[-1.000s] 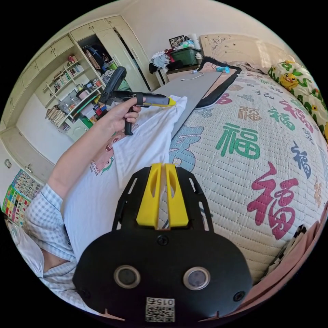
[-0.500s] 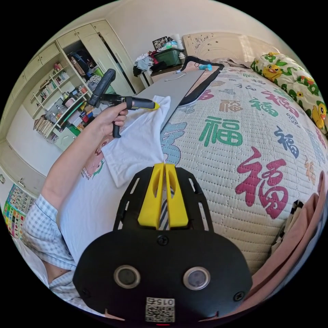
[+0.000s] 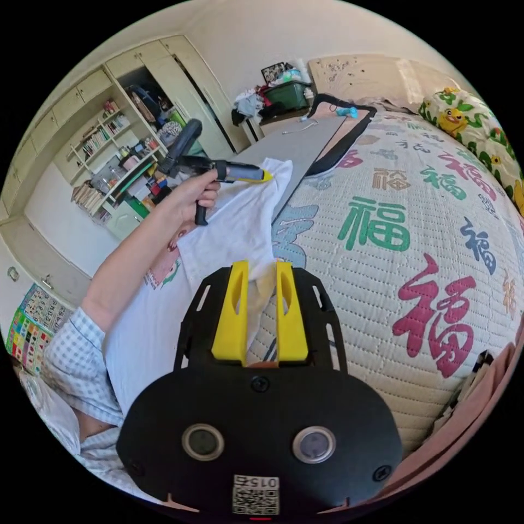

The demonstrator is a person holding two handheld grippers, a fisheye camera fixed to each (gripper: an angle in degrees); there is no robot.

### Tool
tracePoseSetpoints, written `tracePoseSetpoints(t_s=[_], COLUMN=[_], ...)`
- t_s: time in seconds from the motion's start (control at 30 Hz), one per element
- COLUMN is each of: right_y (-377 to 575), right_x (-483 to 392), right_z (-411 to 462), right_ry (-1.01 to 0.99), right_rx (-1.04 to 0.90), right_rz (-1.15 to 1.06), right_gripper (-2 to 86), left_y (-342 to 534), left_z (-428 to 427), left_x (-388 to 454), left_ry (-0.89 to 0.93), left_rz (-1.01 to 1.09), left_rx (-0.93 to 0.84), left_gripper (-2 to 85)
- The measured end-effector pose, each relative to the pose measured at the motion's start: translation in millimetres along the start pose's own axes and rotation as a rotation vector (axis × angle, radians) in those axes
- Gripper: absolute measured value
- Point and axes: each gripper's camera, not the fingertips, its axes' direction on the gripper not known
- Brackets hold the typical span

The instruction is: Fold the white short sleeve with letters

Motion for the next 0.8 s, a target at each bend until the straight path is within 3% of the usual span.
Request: tracePoseSetpoints(t_s=[0.23, 0.47, 0.57, 0.7, 0.8], right_y=[27, 65, 82, 97, 103], right_x=[2, 2, -12, -48, -61], right_z=[-5, -37, -52, -39, -19], right_ry=[0.005, -0.071, -0.067, -0.15, -0.192], right_rx=[0.035, 0.193, 0.24, 0.135, 0.07], right_rz=[0.019, -0.08, -0.187, -0.359, -0.393], right_gripper=[2.9, 8.4, 8.2, 8.6, 8.6], left_y=[-7, 0, 29, 101, 145], left_z=[-7, -63, -112, -130, -137], left_x=[16, 13, 29, 61, 77], left_ry=[-0.057, -0.028, -0.016, 0.15, 0.083], left_rz=[0.021, 0.051, 0.21, 0.445, 0.539], left_rx=[0.002, 0.13, 0.138, -0.101, -0.096], left_gripper=[-0.7, 3.1, 5.2, 8.5, 10.8])
